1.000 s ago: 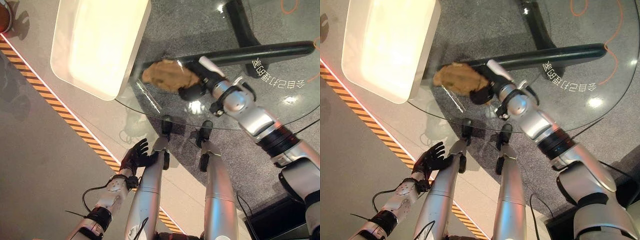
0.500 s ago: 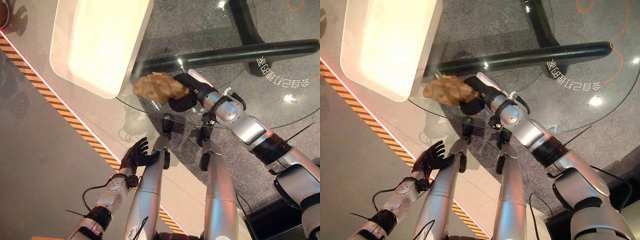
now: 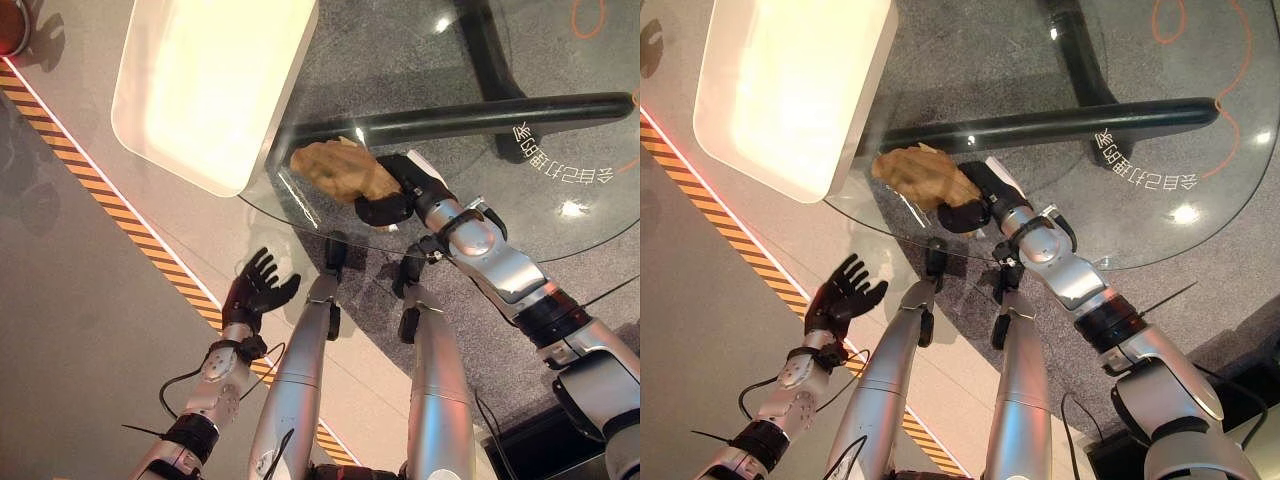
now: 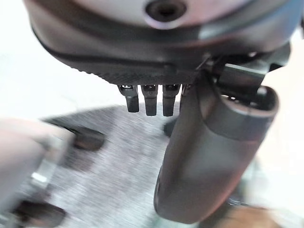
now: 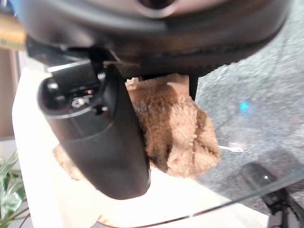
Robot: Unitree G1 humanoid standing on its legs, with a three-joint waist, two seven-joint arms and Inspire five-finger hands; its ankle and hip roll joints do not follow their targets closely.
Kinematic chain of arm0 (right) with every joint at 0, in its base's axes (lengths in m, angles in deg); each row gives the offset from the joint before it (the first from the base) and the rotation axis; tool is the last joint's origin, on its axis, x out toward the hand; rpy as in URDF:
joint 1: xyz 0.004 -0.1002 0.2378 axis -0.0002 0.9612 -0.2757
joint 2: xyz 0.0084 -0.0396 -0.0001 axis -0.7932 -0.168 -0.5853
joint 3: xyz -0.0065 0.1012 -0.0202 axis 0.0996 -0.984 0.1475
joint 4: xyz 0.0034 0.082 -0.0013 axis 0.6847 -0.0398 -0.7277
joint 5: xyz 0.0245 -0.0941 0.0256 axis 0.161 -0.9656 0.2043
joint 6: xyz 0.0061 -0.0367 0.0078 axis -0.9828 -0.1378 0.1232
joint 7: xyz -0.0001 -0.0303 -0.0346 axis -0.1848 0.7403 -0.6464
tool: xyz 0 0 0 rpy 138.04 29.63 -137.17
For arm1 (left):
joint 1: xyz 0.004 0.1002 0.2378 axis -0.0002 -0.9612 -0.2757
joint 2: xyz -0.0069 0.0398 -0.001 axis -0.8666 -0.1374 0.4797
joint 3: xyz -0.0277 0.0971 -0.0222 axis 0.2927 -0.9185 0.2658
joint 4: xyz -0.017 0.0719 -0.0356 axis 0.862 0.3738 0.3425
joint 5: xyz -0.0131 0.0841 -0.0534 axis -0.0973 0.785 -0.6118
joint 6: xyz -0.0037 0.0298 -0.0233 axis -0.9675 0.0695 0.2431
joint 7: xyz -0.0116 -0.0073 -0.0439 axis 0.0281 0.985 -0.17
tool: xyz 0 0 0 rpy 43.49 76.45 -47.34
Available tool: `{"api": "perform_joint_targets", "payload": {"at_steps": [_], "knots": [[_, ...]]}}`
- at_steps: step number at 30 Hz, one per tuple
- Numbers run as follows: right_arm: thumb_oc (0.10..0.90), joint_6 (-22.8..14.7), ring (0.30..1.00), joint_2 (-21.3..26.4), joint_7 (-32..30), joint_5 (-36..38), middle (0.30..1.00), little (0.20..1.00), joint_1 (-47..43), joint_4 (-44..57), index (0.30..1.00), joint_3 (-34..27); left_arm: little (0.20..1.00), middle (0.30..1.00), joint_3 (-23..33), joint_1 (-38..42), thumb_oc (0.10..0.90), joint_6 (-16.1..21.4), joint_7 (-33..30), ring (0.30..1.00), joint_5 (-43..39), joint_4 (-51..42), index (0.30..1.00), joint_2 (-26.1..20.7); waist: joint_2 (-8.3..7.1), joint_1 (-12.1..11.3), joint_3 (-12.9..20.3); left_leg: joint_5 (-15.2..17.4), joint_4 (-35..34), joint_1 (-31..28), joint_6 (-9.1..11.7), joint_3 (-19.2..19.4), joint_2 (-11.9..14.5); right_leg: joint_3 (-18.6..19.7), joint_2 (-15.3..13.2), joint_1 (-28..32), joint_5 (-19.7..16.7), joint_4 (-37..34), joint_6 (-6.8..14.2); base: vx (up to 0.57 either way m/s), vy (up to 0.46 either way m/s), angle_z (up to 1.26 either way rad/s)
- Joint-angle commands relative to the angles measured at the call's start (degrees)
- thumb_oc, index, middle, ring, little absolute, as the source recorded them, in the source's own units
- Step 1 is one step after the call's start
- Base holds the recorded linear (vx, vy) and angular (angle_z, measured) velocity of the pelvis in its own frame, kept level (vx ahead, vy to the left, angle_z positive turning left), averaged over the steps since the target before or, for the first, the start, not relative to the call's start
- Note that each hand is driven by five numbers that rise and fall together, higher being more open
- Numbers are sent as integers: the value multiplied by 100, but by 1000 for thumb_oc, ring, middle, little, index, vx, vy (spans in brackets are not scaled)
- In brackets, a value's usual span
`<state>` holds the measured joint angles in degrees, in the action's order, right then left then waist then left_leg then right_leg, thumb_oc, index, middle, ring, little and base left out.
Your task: Wipe the table with a cloth and put it in the basket.
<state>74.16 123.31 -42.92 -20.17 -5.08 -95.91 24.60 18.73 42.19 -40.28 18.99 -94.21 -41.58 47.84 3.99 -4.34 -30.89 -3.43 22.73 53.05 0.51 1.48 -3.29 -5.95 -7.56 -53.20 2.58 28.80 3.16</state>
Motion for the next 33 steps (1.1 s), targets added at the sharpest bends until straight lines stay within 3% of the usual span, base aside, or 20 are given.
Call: {"api": "perform_joint_targets", "payload": {"at_steps": [1,9,19,27,33], "knots": [[100,-1090,300,219,339,544,300,200,315,1671,300,-428,900,900,143,-800,800,88,499,900,-558,-973,900,-89,228,42,110,817,257,-505,-178,192,-280,-160,313,238,57,-193,104,-26,-52,-2],[100,-1794,300,266,481,970,300,200,1085,2205,300,-1014,900,900,88,-1113,800,-217,1222,900,-893,-1763,900,-219,189,155,110,825,240,-674,-205,183,-243,-170,372,442,87,-212,48,-29,-67,-5],[100,-2669,300,-22,1259,1928,300,200,1514,2809,300,-1323,900,900,-230,-1113,800,-526,3106,900,-2307,-2440,900,-146,97,388,110,886,257,-812,-249,254,-175,-31,470,561,52,-255,21,-19,-45,-5],[100,-2571,300,-273,1424,1792,300,200,1523,2987,300,-1254,900,900,-262,-789,800,-505,3727,900,-3154,-2673,900,17,-4,509,110,920,300,-824,-249,327,-138,132,545,564,-13,-312,33,-4,-18,-10],[100,-2481,300,-280,1607,1831,300,200,1562,2999,300,-1048,900,900,-277,-550,800,-330,3690,900,-3105,-2937,900,14,-71,528,110,891,256,-797,-252,313,-135,182,564,546,-52,-373,39,0,0,0]]}}
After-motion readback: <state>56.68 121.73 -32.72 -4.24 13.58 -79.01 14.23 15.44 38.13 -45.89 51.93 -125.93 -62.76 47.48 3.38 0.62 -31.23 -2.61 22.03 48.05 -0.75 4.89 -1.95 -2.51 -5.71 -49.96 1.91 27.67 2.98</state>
